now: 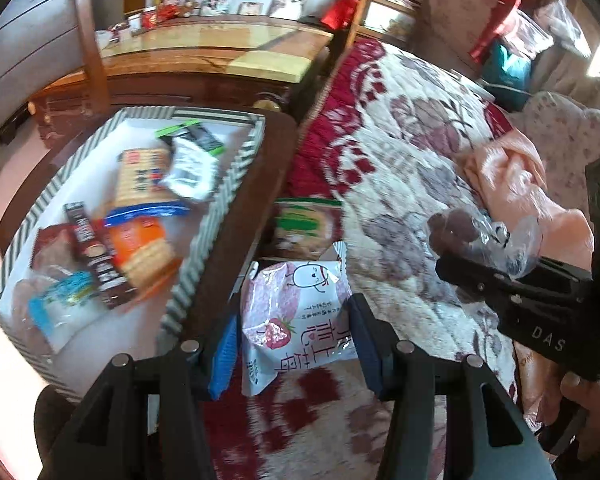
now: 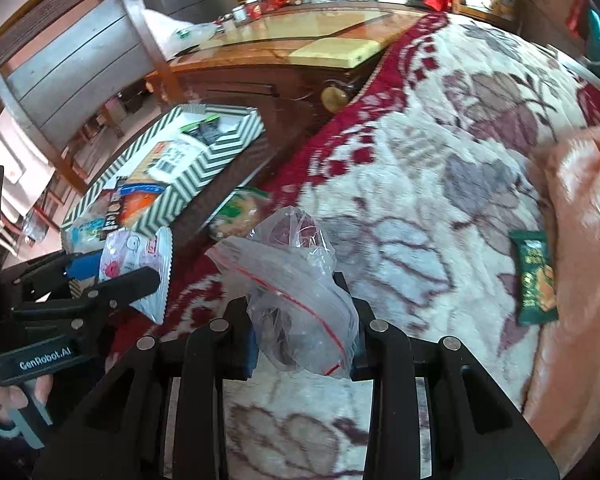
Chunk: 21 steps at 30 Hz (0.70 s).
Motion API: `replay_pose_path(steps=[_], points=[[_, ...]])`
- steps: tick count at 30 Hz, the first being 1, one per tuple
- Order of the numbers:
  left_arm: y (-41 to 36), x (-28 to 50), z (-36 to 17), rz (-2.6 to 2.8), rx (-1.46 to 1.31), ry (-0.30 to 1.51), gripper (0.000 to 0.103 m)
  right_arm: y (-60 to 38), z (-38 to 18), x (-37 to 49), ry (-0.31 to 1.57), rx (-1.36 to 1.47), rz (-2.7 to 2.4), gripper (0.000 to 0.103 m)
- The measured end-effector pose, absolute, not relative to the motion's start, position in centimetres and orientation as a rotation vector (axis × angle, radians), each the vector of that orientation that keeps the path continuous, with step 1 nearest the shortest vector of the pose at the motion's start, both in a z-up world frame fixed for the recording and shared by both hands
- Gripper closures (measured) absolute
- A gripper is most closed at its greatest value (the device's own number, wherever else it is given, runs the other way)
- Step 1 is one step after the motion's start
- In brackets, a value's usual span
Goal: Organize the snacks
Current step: 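Carry the strawberry packet and clear bag over the white tray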
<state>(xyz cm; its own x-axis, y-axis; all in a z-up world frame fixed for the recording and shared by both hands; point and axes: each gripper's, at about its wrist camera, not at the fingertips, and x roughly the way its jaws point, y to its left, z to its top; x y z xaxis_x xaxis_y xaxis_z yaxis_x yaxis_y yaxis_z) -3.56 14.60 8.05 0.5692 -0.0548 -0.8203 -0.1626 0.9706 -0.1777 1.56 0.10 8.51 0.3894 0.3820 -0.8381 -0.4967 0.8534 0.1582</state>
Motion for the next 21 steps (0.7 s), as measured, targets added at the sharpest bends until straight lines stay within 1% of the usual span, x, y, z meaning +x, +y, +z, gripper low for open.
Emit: replay_pose_path(steps=[21], points=[[23.2,-5.8,9.0,0.22,-0.368,0.913,0.049,9.5,9.3,1.0,1.044,-0.262,0.696,0.073]])
